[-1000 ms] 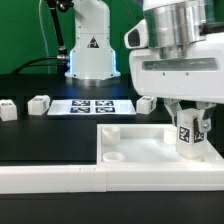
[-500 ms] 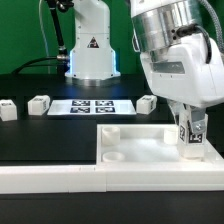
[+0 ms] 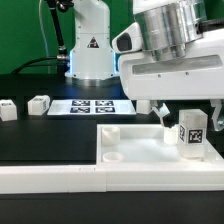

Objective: Assemble square table

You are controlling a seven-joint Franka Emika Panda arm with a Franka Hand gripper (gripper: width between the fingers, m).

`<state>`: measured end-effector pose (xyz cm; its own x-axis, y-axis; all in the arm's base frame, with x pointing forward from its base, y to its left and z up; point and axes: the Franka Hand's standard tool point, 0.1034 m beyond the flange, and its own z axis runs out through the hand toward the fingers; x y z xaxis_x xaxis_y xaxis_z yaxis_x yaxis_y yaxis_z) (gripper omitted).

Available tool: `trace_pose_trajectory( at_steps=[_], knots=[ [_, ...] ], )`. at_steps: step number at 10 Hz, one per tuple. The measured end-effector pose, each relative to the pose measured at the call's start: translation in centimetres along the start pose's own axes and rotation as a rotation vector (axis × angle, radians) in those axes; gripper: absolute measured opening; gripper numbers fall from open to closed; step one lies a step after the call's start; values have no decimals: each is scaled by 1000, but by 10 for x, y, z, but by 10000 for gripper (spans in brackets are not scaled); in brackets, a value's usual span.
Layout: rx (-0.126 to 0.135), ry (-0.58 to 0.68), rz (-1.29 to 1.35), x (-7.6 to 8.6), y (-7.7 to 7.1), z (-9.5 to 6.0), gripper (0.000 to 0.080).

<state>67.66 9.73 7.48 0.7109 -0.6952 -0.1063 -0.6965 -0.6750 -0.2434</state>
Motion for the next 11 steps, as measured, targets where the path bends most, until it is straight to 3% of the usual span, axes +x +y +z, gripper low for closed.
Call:
trace_pose_trajectory(
  at_steps=[2, 4, 7, 10, 11],
  knots=[
    [-12, 6, -162, 1, 1, 0, 649],
    [-101, 42, -571, -2, -4, -2, 649],
    [-111, 44, -610, -2, -3, -2, 649],
    [-104, 49, -449, -2, -3, -1, 296],
    [-101, 54, -360, -1, -2, -1, 296]
  ],
)
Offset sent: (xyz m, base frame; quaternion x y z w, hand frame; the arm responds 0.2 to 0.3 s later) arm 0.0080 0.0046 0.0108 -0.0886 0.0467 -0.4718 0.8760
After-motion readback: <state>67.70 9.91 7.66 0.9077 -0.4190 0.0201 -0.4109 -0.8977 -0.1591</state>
